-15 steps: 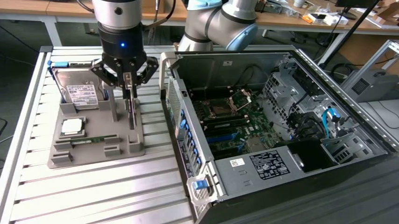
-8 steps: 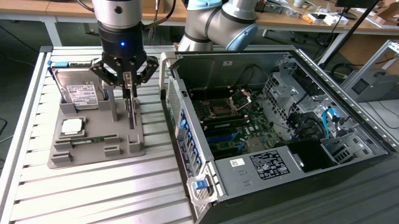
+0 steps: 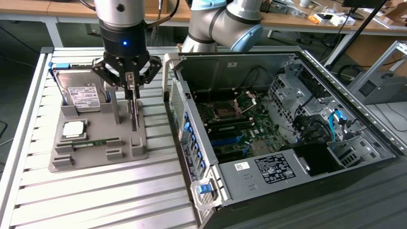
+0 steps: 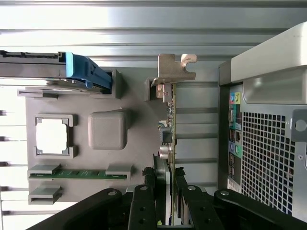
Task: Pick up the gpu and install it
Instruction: 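Pick up the gpu and move the gpu toward the slot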
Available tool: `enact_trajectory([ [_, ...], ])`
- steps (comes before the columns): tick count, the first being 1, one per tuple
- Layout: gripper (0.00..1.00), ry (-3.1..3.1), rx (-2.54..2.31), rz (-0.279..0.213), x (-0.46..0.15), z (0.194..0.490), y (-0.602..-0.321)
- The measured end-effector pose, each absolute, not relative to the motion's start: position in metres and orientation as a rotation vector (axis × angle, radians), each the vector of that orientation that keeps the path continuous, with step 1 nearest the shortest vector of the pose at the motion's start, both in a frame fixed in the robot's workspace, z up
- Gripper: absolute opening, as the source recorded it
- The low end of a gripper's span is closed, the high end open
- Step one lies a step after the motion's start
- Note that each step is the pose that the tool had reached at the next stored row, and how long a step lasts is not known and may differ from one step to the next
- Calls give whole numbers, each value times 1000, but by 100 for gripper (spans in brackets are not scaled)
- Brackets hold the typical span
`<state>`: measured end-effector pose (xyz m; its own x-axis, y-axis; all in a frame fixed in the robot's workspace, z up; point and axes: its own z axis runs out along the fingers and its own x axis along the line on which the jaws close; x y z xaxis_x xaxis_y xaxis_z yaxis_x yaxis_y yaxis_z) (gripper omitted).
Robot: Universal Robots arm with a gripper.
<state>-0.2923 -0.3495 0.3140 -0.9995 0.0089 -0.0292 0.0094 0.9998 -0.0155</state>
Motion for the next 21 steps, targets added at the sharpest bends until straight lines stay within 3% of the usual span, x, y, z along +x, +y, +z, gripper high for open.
enact_trajectory([
  [21, 27, 3112, 14, -24, -292, 320, -350],
])
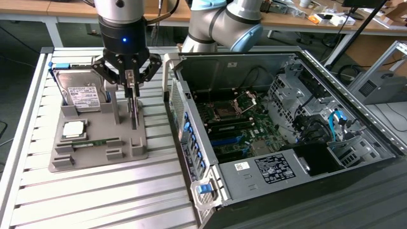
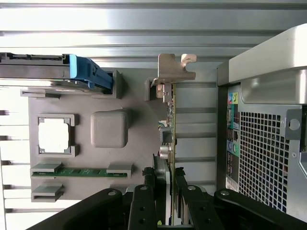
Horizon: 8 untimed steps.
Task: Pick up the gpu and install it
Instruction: 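Pick up the gpu and move the gpu toward the slot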
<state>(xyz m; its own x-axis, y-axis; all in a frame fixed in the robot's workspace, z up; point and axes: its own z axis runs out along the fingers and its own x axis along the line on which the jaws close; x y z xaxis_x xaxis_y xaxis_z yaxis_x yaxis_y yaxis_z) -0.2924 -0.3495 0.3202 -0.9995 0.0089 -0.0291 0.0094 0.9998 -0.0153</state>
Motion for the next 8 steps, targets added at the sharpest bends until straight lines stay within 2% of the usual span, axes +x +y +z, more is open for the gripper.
enact_trajectory([
  [8, 27, 3112, 14, -24, -292, 323, -350],
])
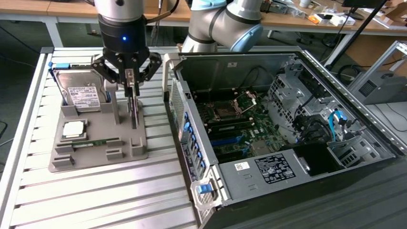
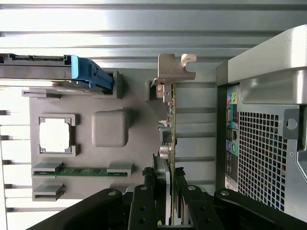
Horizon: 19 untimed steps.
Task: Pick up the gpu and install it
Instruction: 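Pick up the gpu and move the gpu toward the slot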
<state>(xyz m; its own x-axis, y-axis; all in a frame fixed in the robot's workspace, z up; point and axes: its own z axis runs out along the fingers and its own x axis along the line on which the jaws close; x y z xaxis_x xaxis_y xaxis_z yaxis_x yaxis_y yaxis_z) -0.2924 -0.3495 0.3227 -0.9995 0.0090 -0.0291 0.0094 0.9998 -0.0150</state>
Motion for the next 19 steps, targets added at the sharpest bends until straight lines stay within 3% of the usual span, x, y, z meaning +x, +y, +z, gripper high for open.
enact_trajectory([
  [19, 27, 3112, 14, -21, -292, 328, -350],
])
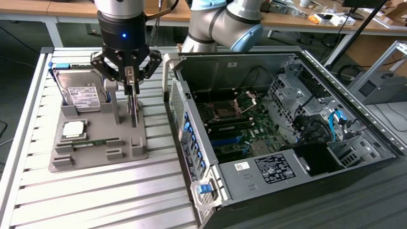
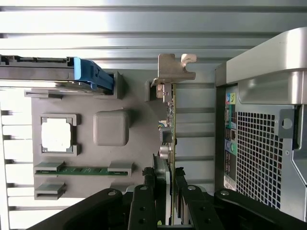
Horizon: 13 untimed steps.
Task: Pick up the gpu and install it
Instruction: 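Pick up the gpu and move the gpu toward the slot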
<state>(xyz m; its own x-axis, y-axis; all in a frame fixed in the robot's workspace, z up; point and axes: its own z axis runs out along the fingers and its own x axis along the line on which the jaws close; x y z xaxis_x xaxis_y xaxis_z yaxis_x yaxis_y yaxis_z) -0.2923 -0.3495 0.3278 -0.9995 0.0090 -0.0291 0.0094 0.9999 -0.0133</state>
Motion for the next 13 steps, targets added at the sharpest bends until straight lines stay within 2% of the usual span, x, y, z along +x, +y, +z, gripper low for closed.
enact_trajectory([
  [13, 27, 3113, 14, -18, -292, 332, -350],
])
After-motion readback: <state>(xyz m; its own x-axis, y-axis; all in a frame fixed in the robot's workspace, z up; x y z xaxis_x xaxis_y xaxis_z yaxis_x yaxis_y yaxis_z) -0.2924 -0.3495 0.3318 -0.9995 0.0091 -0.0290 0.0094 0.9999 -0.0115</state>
